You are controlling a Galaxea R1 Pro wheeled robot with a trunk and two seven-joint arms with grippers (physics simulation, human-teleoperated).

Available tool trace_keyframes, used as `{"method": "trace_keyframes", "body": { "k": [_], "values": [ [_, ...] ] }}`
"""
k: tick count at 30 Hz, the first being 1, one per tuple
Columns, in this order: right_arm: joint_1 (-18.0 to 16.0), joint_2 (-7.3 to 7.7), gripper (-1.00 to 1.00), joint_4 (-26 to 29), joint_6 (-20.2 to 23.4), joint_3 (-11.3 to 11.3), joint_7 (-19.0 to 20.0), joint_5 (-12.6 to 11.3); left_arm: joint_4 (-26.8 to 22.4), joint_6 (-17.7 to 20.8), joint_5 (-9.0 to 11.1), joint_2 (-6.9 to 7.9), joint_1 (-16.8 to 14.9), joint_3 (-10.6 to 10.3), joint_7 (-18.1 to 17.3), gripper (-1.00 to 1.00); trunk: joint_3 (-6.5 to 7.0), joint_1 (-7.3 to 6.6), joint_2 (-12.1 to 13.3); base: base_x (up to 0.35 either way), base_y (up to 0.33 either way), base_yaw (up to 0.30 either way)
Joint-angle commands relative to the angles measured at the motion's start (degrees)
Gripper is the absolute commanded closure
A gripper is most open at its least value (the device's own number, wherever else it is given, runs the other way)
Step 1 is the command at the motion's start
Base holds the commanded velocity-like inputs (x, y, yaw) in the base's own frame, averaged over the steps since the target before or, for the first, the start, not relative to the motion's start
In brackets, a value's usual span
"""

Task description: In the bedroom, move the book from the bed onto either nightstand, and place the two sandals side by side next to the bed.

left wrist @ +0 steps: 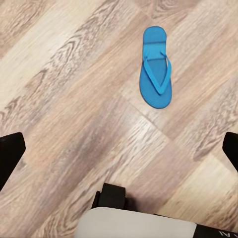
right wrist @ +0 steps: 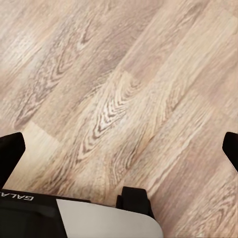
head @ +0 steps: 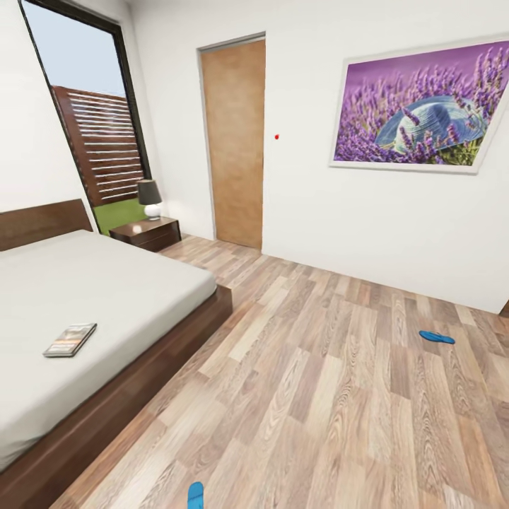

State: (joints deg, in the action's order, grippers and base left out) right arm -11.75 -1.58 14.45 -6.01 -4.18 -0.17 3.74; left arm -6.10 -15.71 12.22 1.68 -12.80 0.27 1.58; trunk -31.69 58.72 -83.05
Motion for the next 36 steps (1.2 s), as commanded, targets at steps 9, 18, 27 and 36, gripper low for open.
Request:
{"method": "trace_keyframes", "body": {
  "k": [9, 18, 27, 36],
  "values": [
    [-0.03, 0.07, -1.0, -0.04, -0.15, -0.04, -0.04, 0.44, 0.04, -0.18, 0.06, -0.01, -0.04, -0.01, 0.09, -1.0, -0.05, 0.01, -0.02, 0.205, -0.025, 0.031],
    [-0.03, 0.03, -1.0, -0.05, -0.15, -0.04, -0.09, 0.47, 0.04, -0.19, 0.05, -0.01, -0.04, -0.01, 0.09, -1.0, -0.17, 0.01, -0.02, 0.223, -0.114, 0.07],
    [-0.03, 0.05, -1.0, -0.04, -0.15, -0.04, -0.02, 0.48, 0.04, -0.19, 0.06, -0.01, -0.04, -0.01, 0.09, -1.0, -0.27, 0.01, -0.02, 0.118, -0.076, 0.054],
    [-0.03, 0.0, -1.0, -0.1, -0.15, -0.04, -0.08, 0.48, 0.04, -0.19, 0.08, -0.01, -0.04, -0.01, 0.09, -1.0, -0.29, 0.01, -0.02, 0.024, -0.031, 0.117]
  ]
}}
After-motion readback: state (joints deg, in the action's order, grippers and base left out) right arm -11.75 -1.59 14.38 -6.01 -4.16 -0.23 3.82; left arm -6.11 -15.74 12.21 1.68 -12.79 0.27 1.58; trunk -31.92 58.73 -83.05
